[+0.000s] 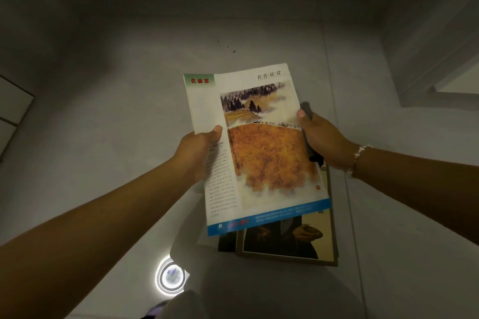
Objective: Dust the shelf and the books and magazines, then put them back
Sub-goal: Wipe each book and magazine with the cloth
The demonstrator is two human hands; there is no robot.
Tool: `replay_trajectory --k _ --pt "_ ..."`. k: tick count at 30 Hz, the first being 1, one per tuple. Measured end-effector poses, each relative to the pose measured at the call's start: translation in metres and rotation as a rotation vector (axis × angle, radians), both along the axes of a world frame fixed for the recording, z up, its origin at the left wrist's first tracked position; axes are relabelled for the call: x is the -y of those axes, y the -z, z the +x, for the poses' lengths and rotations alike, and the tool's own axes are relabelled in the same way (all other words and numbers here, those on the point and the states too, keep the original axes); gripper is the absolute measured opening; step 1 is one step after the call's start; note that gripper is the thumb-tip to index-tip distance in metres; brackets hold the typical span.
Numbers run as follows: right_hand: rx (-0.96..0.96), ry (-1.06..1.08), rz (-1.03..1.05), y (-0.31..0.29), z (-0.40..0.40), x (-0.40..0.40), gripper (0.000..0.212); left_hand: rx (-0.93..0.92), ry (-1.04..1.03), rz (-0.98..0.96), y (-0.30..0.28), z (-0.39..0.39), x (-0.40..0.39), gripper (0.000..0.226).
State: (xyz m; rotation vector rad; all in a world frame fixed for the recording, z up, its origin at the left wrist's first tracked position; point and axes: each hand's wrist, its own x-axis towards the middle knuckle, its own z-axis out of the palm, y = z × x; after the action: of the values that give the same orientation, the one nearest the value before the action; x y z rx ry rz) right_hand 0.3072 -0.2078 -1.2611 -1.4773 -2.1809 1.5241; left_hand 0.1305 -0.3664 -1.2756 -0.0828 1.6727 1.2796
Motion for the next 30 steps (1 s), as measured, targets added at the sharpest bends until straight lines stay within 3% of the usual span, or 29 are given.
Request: replay_trajectory --k 13,20,25,30 --pt "0.225 -0.284 0.098 0.006 0.033 0.010 0.049 -0.062 -0.261 -0.132 0.012 -0.010 0.000 0.051" --pt "0.429 -0.467 0.072 0.009 0.059 0.004 0.054 -0.098 -0.248 -0.144 0.011 -0.006 0.000 0.048" --pt "0.545 -0.471 0.032 0.000 0.078 -0.002 0.049 -0.139 -0.251 -0.166 0.006 -0.009 0.001 0.047" --pt "0.428 -0.334 0.110 -0.009 0.081 -0.006 0.043 -0.193 -0.193 -0.159 0.002 -0.013 0.003 0.048"
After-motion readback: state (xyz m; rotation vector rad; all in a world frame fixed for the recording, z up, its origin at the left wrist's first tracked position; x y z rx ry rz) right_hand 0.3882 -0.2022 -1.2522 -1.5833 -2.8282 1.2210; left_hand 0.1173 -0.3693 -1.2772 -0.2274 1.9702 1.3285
